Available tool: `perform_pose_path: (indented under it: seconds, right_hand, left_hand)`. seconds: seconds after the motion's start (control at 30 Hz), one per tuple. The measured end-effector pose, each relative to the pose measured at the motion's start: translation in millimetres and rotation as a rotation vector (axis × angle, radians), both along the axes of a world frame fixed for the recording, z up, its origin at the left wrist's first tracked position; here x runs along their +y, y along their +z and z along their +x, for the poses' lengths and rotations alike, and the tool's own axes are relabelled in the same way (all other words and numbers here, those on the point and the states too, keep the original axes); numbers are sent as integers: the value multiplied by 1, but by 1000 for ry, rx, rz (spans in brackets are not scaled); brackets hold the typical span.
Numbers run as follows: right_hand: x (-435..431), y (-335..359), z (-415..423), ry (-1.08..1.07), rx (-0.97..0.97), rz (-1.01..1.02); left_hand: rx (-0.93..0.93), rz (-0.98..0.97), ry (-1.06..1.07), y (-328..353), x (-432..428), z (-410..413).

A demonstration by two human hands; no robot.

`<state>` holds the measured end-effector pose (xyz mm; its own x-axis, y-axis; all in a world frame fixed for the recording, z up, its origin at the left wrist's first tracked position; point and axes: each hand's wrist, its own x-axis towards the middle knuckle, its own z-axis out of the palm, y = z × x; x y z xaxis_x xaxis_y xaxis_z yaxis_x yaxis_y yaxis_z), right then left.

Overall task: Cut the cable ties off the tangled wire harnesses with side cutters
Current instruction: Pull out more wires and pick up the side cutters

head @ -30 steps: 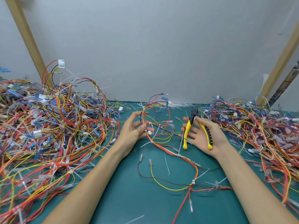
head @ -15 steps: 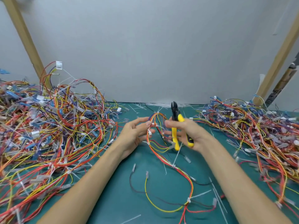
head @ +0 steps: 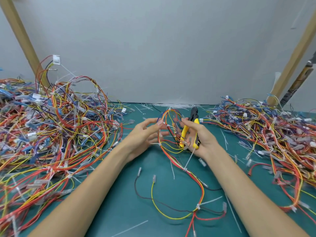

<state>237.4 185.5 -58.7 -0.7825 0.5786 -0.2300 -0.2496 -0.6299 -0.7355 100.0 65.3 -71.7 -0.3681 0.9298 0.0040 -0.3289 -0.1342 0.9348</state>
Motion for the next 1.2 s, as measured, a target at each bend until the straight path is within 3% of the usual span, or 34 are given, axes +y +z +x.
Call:
perform_pose_path:
  seconds: [0.2, 0.33, 0.53, 0.83, 1.03, 1.2]
  right_hand:
    - [12, 0, 9, -150, 75, -75]
    - [14, -9, 17, -191, 93, -115]
    - [19, -16, 18, -231, 56, -118]
    - [24, -20, 16, -184, 111, -115]
    - [29, -22, 16, -167, 144, -131]
    - [33, -26, 15, -119, 154, -112]
  left_hand:
    - [-168, -79, -240, -5, -7, -9]
    - [-61, -184, -311, -5, -9, -6]
    - [79, -140, -450, -11, -7, -12]
    - [53, -51, -293, -18, -1, -7]
    - [76, 23, 168, -19, 4, -7]
    - [96, 29, 221, -21, 7, -7]
